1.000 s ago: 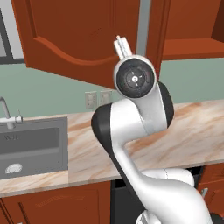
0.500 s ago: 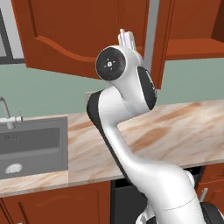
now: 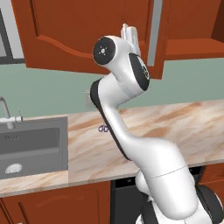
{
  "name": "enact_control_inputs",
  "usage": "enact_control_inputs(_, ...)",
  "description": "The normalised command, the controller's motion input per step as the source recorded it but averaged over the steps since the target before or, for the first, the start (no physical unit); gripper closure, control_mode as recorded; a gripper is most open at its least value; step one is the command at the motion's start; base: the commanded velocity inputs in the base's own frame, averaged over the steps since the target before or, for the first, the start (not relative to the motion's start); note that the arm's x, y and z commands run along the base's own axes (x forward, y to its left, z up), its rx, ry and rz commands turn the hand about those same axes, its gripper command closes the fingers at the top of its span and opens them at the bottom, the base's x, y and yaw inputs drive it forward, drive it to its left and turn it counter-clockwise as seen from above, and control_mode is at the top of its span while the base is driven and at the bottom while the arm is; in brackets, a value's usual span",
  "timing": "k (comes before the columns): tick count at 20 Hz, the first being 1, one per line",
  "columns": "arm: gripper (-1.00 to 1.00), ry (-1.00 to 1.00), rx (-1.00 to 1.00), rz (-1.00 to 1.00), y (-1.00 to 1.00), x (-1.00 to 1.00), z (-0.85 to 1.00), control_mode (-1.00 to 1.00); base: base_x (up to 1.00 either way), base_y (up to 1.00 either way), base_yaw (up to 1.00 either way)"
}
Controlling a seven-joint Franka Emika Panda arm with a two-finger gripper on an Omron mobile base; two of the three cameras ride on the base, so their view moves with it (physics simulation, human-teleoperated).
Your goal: Close all open cabinet doors.
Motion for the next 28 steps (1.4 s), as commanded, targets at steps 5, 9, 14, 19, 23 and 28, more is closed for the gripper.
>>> enact_control_inputs(5, -1.0, 0.0, 0.01, -0.03, -0.42, 0.7, -0.18, -1.0, 0.0, 0.0, 0.0)
enact_control_inputs(9, -1.0, 0.0, 0.03, 0.0, -0.35, 0.66, -0.09, -1.0, 0.0, 0.0, 0.0)
enact_control_inputs(14, -1.0, 0.0, 0.1, 0.0, -0.25, 0.42, 0.05, -1.0, 0.0, 0.0, 0.0)
enact_control_inputs(19, -1.0, 0.0, 0.11, 0.02, -0.18, 0.44, 0.02, -1.0, 0.0, 0.0, 0.0)
enact_control_inputs(23, -1.0, 0.0, 0.06, 0.06, -0.05, 0.25, 0.04, -1.0, 0.0, 0.0, 0.0)
enact_control_inputs(28, -1.0, -0.01, 0.01, 0.03, 0.0, 0.31, -0.05, -1.0, 0.0, 0.0, 0.0)
